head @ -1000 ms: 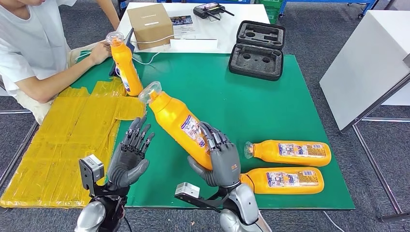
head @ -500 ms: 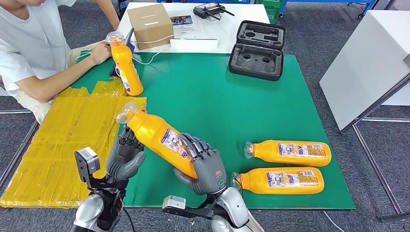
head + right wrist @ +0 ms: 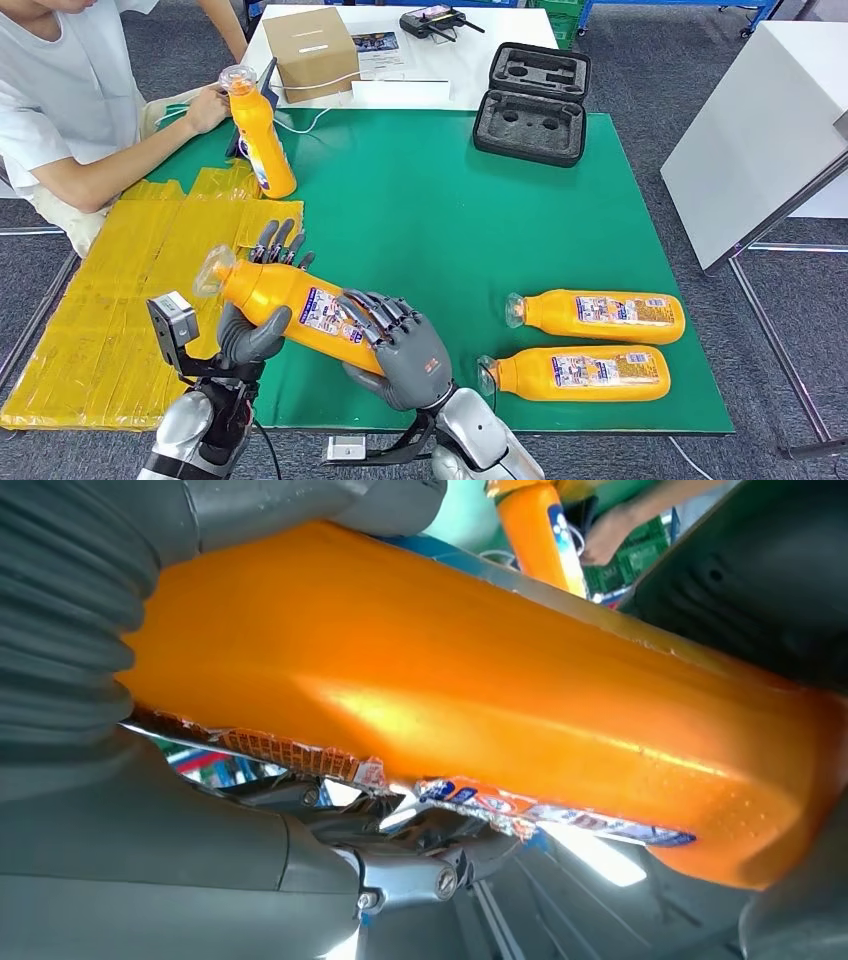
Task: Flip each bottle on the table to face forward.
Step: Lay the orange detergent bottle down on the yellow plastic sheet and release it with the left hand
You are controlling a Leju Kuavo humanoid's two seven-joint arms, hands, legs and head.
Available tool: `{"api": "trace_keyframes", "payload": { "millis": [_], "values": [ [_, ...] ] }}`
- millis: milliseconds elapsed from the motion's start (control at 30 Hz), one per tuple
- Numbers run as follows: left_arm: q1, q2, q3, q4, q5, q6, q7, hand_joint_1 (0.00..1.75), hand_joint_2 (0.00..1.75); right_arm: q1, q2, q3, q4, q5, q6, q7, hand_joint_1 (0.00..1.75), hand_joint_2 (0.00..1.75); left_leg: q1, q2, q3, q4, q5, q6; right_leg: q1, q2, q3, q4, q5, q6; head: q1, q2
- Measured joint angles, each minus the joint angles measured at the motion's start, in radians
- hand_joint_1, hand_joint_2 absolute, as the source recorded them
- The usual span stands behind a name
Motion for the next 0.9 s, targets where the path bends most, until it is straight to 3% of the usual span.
{"api": "trace_keyframes", "payload": {
  "millis": [133, 267, 833, 900],
  "values": [
    [-0.005, 0.0, -0.001, 0.014, 0.005, -0.005, 0.0, 0.0, 1.75, 0.004, 0.008, -0.019, -0.004, 0.012, 0.0, -0.016, 1.75, 1.75, 0.0, 0.0, 0.0, 0.0, 0.0, 0.0, 0.0, 0.0, 0.0, 0.0, 0.0, 0.0, 0.0, 0.0],
    [-0.008, 0.0, -0.002, 0.023, 0.005, -0.01, 0.0, 1.75, 1.75, 0.008, 0.01, -0.024, -0.004, 0.013, 0.0, -0.018, 1.75, 1.75, 0.0, 0.0, 0.0, 0.0, 0.0, 0.0, 0.0, 0.0, 0.0, 0.0, 0.0, 0.0, 0.0, 0.0],
    [-0.025, 0.004, -0.015, 0.039, 0.015, -0.002, -0.013, 1.75, 1.75, 0.018, 0.028, -0.064, -0.005, -0.019, 0.0, -0.07, 1.75, 1.75, 0.0, 0.0, 0.0, 0.0, 0.0, 0.0, 0.0, 0.0, 0.0, 0.0, 0.0, 0.0, 0.0, 0.0],
    [-0.026, 0.005, -0.015, 0.039, 0.016, 0.0, -0.013, 1.75, 1.75, 0.02, 0.032, -0.071, -0.005, -0.024, 0.0, -0.078, 1.61, 1.75, 0.0, 0.0, 0.0, 0.0, 0.0, 0.0, 0.0, 0.0, 0.0, 0.0, 0.0, 0.0, 0.0, 0.0]
  ]
}}
